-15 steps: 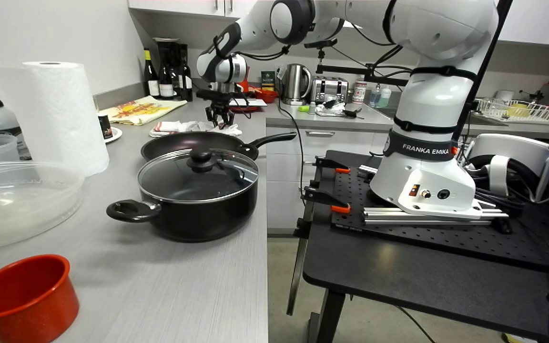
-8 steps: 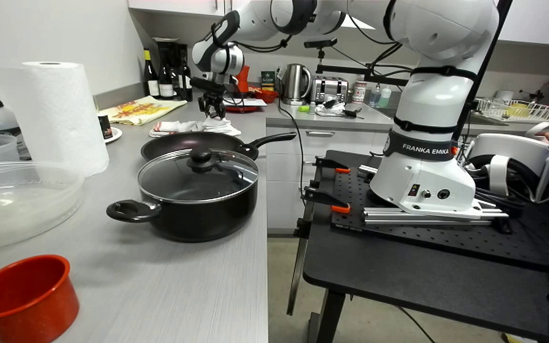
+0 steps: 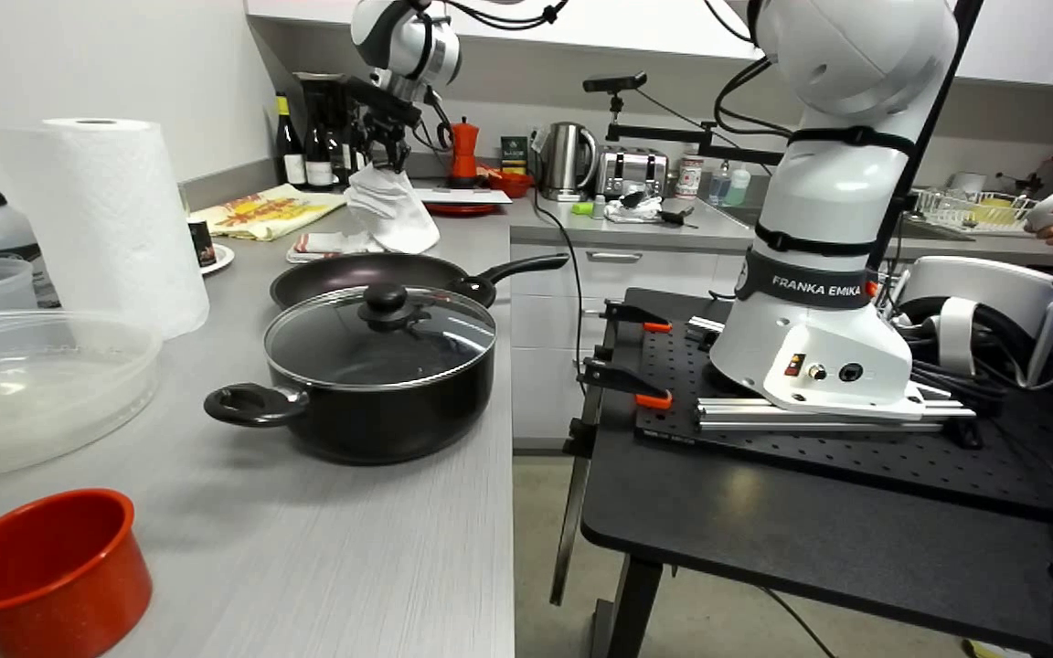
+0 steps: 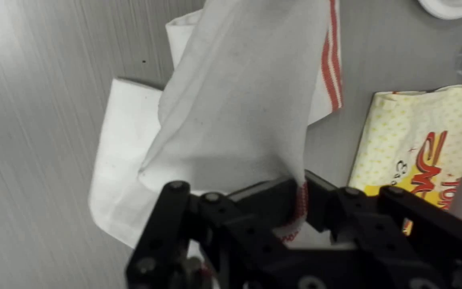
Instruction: Use the towel to wipe the pan
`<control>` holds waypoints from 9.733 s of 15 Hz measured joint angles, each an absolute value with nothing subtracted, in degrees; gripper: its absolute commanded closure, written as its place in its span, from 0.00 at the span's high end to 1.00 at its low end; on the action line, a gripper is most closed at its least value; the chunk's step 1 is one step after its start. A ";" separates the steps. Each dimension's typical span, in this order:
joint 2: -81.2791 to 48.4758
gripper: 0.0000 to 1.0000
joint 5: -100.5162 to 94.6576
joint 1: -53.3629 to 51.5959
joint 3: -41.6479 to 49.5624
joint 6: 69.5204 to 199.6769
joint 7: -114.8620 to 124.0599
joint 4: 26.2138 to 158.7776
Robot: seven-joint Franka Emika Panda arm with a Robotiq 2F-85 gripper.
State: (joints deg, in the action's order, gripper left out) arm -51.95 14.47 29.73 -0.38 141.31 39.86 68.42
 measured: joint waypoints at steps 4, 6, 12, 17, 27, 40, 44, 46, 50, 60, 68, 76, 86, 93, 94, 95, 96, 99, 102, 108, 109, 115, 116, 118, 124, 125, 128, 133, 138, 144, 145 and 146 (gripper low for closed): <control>-42.94 0.00 14.35 29.69 -4.04 141.60 31.70 78.00; -38.41 0.00 14.03 29.49 -5.73 141.08 27.21 83.34; -24.45 0.00 15.49 22.02 -2.37 135.43 13.96 99.77; -12.56 0.00 14.48 14.59 -0.97 129.60 7.24 113.86; 9.65 0.00 6.27 -0.64 -4.22 116.02 2.83 134.34; 19.90 0.00 7.46 -4.32 0.00 107.01 -6.26 132.42; 15.31 0.00 9.65 2.44 8.39 108.57 -7.54 128.32; 11.71 0.00 9.87 5.36 10.89 111.84 -7.58 127.22; 2.75 0.00 5.57 7.85 11.27 121.31 -5.13 126.99; -20.64 0.00 -1.08 7.90 10.64 124.87 4.09 115.73; -26.03 0.00 -1.05 8.61 6.78 117.57 -10.33 110.41; -29.93 0.47 -7.00 8.86 7.60 115.25 -11.63 108.99; -24.55 1.00 -11.38 8.86 8.40 121.87 -10.01 109.74; -18.18 1.00 -11.28 9.31 9.83 129.52 -4.36 111.47; -17.88 1.00 -11.28 9.31 9.93 129.90 -3.68 111.87; -17.78 1.00 -11.28 9.31 9.98 130.13 -3.35 112.12; -17.77 1.00 -11.28 9.31 10.01 130.27 -3.24 112.27; -17.77 1.00 -11.28 9.30 10.02 130.33 -3.13 112.36; -17.97 1.00 -11.28 9.31 10.02 130.32 -3.23 112.31; -22.44 1.00 -11.29 9.31 9.71 130.89 -6.16 111.73; -23.53 1.00 -11.30 9.31 9.59 131.40 -6.82 111.76; -28.93 1.00 -11.30 9.32 8.91 133.40 -10.76 112.04; -29.33 1.00 -11.32 9.33 8.91 133.63 -11.31 112.28; -29.91 1.00 -11.34 9.38 8.91 133.89 -12.07 112.73; -30.65 0.53 -11.35 9.73 8.89 134.43 -13.74 114.20; -30.79 0.44 -11.35 9.76 8.85 134.50 -14.00 114.29; -31.42 0.22 -11.35 9.77 8.51 134.85 -15.08 114.33; -32.38 0.00 -11.35 9.76 7.37 135.27 -16.75 114.32; -33.73 0.02 -11.36 9.74 5.73 136.93 -19.41 114.16; -38.84 0.02 -13.22 9.51 4.50 139.28 -22.15 111.54; -39.12 0.02 -13.67 9.51 4.44 139.31 -22.72 110.95; -39.46 0.02 -14.23 9.51 4.36 139.35 -23.24 110.37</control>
